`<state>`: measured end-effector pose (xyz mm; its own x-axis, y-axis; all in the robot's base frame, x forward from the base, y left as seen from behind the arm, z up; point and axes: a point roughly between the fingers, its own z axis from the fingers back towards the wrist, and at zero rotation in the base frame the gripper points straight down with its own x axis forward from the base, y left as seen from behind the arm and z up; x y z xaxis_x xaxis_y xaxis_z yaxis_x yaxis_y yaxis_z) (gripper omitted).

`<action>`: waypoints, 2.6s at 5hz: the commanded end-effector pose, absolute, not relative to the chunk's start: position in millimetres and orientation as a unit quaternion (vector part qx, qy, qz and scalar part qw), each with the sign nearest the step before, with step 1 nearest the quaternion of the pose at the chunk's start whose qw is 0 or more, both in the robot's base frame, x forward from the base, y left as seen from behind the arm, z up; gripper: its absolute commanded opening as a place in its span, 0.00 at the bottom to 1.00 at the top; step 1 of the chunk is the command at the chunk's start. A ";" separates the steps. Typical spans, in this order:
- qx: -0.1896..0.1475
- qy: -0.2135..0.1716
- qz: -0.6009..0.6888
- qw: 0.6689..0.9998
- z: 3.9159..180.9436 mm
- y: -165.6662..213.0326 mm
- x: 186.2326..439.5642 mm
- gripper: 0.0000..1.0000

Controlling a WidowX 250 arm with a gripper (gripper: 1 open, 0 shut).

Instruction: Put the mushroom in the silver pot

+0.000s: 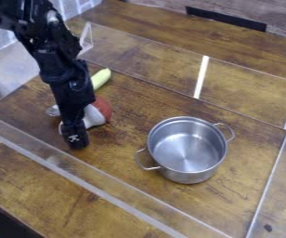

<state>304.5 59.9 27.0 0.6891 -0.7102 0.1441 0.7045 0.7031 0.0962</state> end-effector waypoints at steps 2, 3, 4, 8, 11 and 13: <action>0.017 -0.110 -0.424 0.899 55.3 53.4 309.9 1.00; 0.007 -0.119 -0.468 0.876 68.9 61.0 307.4 1.00; 0.011 -0.126 -0.446 0.886 65.3 59.3 308.5 1.00; 0.011 -0.134 -0.450 0.883 48.6 39.6 303.6 0.00; 0.030 -0.153 -0.450 0.879 124.1 -38.7 346.3 0.00; -0.023 -0.162 -0.493 0.854 99.3 -88.3 343.4 0.00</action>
<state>340.8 -85.0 88.7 0.4804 -0.8320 0.2776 0.8480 0.5214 0.0950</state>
